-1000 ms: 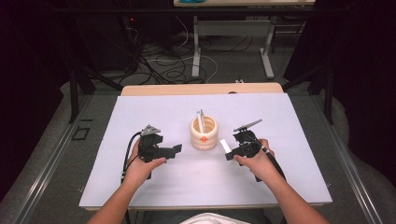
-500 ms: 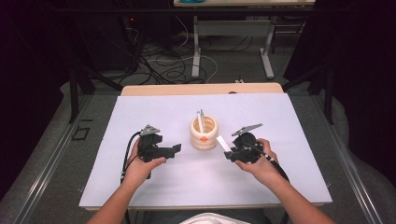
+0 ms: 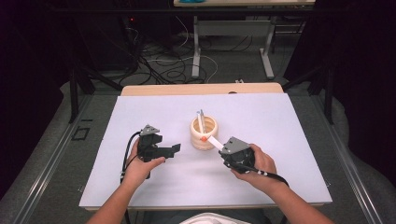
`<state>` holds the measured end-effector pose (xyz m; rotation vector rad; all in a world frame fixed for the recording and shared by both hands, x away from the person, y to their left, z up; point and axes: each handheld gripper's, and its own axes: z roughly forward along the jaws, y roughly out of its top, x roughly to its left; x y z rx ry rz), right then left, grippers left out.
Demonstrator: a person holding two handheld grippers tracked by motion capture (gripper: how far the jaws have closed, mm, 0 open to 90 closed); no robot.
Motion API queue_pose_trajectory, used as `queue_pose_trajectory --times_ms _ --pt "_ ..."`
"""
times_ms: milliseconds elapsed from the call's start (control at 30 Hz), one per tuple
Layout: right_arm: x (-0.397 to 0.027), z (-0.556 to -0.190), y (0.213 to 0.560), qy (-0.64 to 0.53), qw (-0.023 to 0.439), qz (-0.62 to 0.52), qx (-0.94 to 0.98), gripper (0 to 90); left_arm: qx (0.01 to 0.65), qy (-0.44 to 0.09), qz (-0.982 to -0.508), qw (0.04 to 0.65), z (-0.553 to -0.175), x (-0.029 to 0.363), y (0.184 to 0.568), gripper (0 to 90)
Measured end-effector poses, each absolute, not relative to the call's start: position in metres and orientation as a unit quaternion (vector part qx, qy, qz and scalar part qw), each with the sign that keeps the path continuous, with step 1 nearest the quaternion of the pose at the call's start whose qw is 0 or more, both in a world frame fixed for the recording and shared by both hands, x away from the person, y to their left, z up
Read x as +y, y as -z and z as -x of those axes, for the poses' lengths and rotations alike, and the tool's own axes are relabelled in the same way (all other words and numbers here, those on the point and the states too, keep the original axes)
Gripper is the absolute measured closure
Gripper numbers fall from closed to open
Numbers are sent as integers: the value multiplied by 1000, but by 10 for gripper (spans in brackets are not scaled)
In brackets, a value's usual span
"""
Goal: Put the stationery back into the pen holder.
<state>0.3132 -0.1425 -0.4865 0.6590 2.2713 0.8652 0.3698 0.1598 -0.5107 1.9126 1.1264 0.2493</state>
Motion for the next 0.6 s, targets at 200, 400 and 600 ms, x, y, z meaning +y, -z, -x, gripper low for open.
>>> queue_pose_trajectory --times_ms 200,400,600 --pt "-131 -304 490 -308 390 -175 850 674 457 -103 -765 443 -370 162 509 122" --pt "-124 -299 495 -274 445 -113 845 674 458 -102 -765 441 -370 163 509 144" --pt "-118 -294 500 -241 505 -47 828 674 454 -100 -767 441 -371 165 508 149"
